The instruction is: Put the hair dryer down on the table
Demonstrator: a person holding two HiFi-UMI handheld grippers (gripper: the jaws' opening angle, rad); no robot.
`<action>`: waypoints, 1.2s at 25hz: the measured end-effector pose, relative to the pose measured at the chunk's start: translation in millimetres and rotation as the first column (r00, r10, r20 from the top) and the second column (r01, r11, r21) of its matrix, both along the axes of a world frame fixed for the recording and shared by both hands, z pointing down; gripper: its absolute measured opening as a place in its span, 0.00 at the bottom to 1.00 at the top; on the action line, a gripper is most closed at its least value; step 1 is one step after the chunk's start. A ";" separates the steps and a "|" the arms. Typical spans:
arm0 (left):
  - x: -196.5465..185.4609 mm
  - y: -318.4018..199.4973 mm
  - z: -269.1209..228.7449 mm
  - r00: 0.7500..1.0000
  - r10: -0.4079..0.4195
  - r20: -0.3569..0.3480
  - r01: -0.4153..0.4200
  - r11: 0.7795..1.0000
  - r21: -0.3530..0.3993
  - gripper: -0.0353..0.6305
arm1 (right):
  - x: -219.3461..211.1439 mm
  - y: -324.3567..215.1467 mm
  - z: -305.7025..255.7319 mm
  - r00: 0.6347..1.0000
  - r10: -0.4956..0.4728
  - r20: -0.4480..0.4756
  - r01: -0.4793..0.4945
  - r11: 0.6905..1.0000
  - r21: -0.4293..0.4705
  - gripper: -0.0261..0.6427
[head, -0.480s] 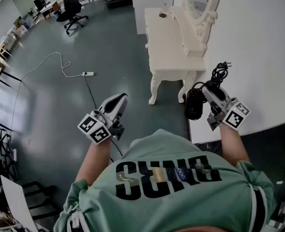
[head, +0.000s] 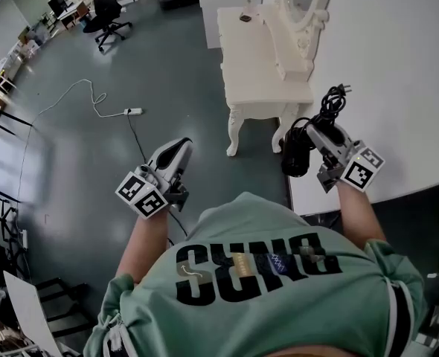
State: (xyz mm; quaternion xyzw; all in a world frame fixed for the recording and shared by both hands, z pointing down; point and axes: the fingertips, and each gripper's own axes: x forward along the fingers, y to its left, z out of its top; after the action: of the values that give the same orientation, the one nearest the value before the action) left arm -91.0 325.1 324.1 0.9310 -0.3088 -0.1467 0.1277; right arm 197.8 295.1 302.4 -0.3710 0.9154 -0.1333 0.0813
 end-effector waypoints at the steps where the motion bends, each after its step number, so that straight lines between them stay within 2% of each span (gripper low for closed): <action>1: 1.7 0.5 -0.1 1.000 0.000 0.001 0.000 1.000 0.000 0.07 | 0.4 -0.1 0.4 1.000 0.000 -0.008 0.000 1.000 0.001 0.28; 15: 44.7 11.1 -3.8 1.000 0.009 -0.003 -0.008 1.000 0.015 0.07 | 9.0 14.9 -3.9 0.998 -0.035 -0.044 0.037 0.999 0.038 0.28; 22: 84.7 48.7 -13.0 1.000 0.005 -0.001 -0.005 1.000 -0.004 0.07 | 29.8 55.6 -15.7 0.997 -0.073 -0.039 0.074 0.997 0.028 0.28; 26: 92.9 37.5 -6.2 1.000 0.010 0.005 -0.010 1.000 -0.027 0.07 | 35.2 44.8 -7.7 0.997 -0.077 -0.024 0.077 0.997 0.012 0.28; 30: 74.8 -5.4 12.7 1.000 0.018 -0.002 -0.018 0.999 -0.035 0.07 | 18.0 6.6 13.4 0.997 -0.068 -0.021 0.068 0.998 0.003 0.28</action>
State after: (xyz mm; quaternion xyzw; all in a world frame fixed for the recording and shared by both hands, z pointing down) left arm -16.2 319.7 336.9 0.9312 -0.3030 -0.1406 0.1456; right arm 215.8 301.7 315.9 -0.3407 0.9286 -0.1305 0.0679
